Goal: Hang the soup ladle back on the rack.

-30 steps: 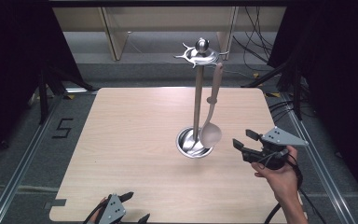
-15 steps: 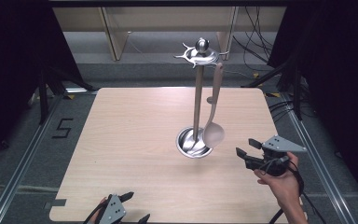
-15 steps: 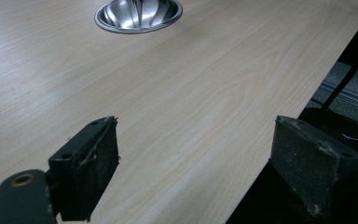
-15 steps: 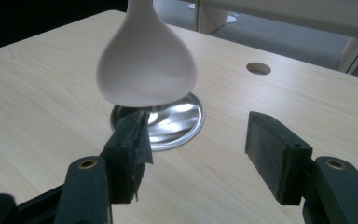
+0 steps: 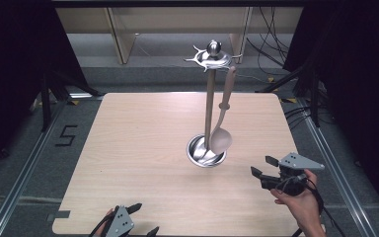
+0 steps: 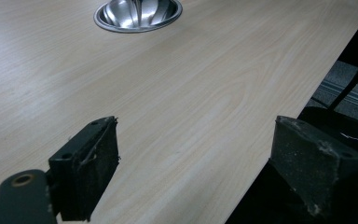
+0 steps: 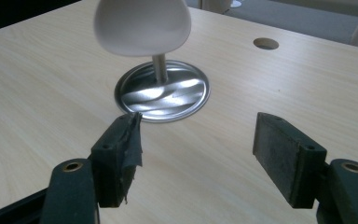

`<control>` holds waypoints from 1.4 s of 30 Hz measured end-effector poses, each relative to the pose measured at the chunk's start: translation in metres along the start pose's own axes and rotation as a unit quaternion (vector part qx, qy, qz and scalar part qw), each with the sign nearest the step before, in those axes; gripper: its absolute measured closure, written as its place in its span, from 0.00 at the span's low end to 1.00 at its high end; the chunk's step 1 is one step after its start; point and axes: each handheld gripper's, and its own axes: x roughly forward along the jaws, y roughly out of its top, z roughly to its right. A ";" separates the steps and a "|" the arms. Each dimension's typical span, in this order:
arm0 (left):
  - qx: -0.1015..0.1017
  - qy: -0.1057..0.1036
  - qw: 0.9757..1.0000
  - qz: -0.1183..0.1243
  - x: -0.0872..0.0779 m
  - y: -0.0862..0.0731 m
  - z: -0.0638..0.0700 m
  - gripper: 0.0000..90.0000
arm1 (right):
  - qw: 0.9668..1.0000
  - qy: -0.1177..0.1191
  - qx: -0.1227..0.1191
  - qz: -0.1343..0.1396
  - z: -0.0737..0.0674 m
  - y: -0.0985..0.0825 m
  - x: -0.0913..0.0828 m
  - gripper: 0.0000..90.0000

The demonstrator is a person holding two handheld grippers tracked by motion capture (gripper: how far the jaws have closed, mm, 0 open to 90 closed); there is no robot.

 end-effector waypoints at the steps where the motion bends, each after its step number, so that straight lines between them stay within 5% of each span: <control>1: 0.000 0.000 1.000 0.000 0.000 0.000 0.000 0.16 | 1.000 0.000 -0.012 -0.002 0.002 -0.001 -0.001 0.36; 2: -0.001 0.000 1.000 0.000 0.000 0.000 0.000 0.16 | 1.000 0.006 0.004 0.002 -0.002 -0.004 0.000 0.35; 9: -0.002 -0.001 1.000 0.001 0.001 0.000 0.000 0.16 | 1.000 0.009 0.007 -0.007 -0.004 -0.014 -0.004 0.32; 19: -0.006 0.001 1.000 0.007 0.002 -0.001 0.001 0.16 | 1.000 0.017 0.006 -0.005 -0.008 -0.026 -0.010 0.32; 20: -0.008 0.000 1.000 0.007 0.002 -0.001 0.001 0.16 | 1.000 0.019 -0.009 -0.007 -0.007 -0.026 -0.011 0.31; 28: 0.010 0.004 1.000 -0.009 0.000 0.000 -0.001 0.16 | 1.000 0.014 -0.005 -0.006 -0.012 -0.034 -0.012 0.25; 32: -0.005 -0.001 1.000 0.005 0.002 -0.001 0.001 0.16 | 1.000 0.013 0.009 -0.008 -0.016 -0.038 -0.013 0.22; 35: -0.007 -0.002 1.000 0.003 0.001 -0.001 0.002 0.16 | 1.000 0.016 -0.005 -0.013 -0.016 -0.041 -0.014 0.21; 42: 0.009 0.003 1.000 -0.007 0.000 0.000 -0.002 0.16 | 1.000 0.025 -0.002 -0.008 -0.019 -0.050 -0.014 0.20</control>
